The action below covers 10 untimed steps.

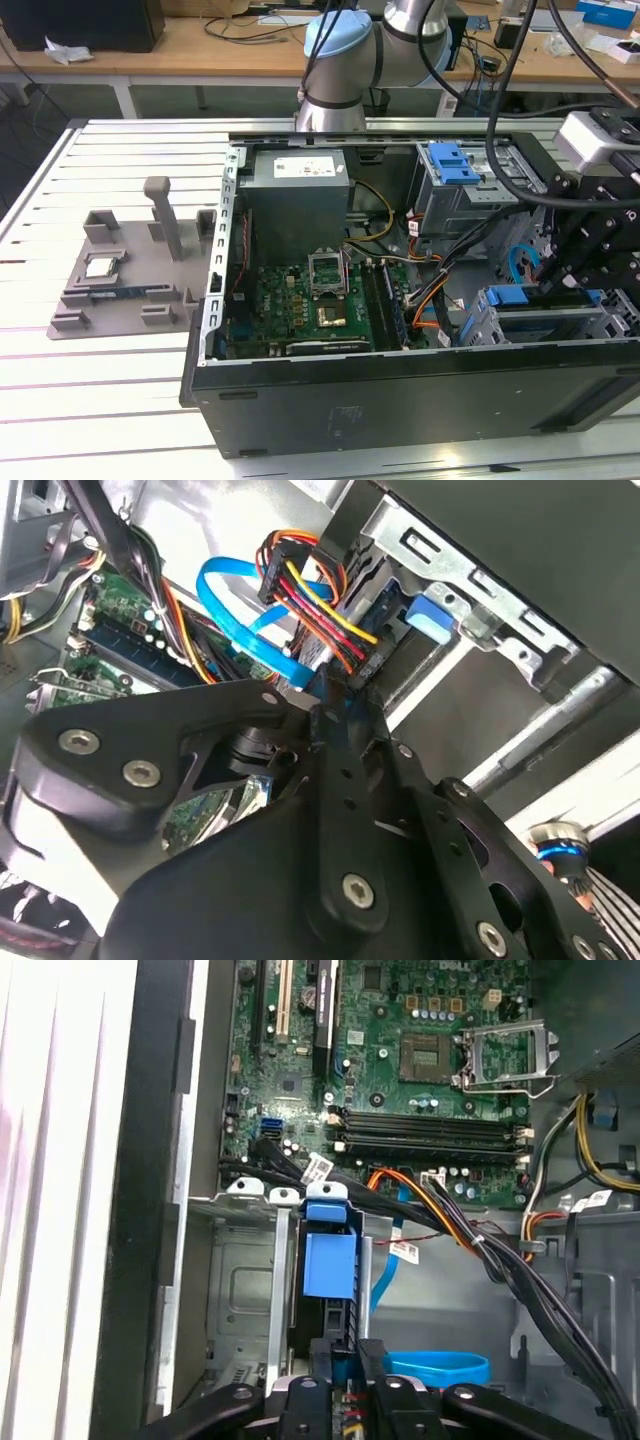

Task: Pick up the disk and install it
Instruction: 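Insert the second disk wire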

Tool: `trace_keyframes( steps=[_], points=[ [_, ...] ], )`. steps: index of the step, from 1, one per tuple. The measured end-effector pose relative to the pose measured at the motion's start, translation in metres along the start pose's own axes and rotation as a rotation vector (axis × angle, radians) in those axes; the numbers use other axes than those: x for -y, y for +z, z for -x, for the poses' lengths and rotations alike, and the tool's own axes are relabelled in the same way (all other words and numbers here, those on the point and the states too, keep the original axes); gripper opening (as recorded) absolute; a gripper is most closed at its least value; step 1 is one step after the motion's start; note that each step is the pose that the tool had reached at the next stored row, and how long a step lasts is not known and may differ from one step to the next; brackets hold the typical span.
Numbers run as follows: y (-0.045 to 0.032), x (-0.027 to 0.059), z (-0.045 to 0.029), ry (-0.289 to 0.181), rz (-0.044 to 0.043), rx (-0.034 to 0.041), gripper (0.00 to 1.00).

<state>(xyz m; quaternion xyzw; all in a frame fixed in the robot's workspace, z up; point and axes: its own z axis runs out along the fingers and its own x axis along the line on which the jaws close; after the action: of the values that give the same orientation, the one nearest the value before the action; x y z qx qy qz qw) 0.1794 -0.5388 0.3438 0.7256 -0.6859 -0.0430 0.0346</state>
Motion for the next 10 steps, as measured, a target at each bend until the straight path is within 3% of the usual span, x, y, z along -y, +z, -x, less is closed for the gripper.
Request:
trace_keyframes(
  steps=[2, 5, 9, 10],
  points=[
    [-0.0133, -0.0015, 0.0006, 0.000, -0.0003, 0.0004, 0.22],
    [-0.0247, -0.0028, 0.0011, 0.000, -0.0004, 0.0005, 0.11],
    [-0.0475, -0.0052, 0.0019, 0.000, -0.0004, 0.0013, 0.11],
    [-0.0487, -0.0053, 0.0019, 0.000, -0.0004, 0.0027, 0.11]
  ],
)
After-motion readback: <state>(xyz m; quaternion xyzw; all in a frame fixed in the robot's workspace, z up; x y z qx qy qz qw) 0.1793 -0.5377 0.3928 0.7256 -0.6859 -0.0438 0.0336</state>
